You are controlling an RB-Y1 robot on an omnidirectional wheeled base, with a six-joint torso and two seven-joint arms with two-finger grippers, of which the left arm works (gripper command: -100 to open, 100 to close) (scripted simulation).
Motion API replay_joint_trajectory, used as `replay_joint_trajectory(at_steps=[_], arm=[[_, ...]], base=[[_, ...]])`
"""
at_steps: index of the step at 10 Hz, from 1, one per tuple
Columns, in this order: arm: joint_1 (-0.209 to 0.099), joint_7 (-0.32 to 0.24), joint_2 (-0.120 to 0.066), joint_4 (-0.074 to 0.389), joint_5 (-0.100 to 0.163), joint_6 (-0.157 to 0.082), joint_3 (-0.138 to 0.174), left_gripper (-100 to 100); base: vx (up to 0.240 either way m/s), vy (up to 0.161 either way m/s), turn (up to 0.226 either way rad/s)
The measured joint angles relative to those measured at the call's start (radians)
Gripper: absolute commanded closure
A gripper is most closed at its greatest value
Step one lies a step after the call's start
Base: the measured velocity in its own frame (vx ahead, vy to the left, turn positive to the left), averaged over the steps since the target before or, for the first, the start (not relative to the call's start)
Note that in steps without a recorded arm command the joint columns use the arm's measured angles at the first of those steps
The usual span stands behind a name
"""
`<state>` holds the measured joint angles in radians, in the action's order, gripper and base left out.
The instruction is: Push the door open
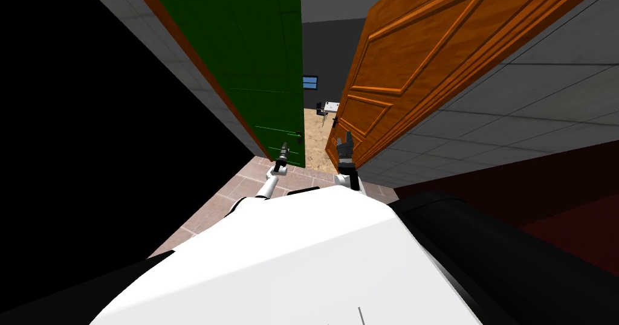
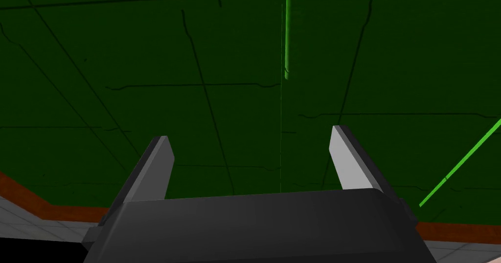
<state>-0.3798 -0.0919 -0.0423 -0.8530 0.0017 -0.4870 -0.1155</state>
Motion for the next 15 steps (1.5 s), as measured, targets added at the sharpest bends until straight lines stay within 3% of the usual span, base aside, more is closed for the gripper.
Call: replay_joint_trajectory(at_steps=[1,6,8,12,13,14,15], arm=[[-0.005,0.000,0.008,0.005,-0.004,0.011,-0.007,-100],[-0.066,-0.006,0.025,0.106,-0.009,0.004,-0.016,-100],[-0.096,-0.010,0.039,0.166,-0.014,-0.006,-0.023,-100],[-0.153,-0.017,0.068,0.251,-0.021,0.001,-0.036,-100],[-0.154,-0.018,0.069,0.253,-0.021,0.001,-0.037,-100],[-0.159,-0.019,0.049,0.264,-0.020,-0.004,-0.034,-100],[-0.148,-0.017,0.037,0.241,-0.021,0.007,-0.034,-100]], base=[[0.077,0.097,-0.038],[0.056,0.062,-0.054],[0.096,0.114,-0.086],[0.069,0.081,-0.051],[0.129,-0.019,-0.024],[0.164,-0.046,-0.021],[0.162,-0.060,-0.022]])
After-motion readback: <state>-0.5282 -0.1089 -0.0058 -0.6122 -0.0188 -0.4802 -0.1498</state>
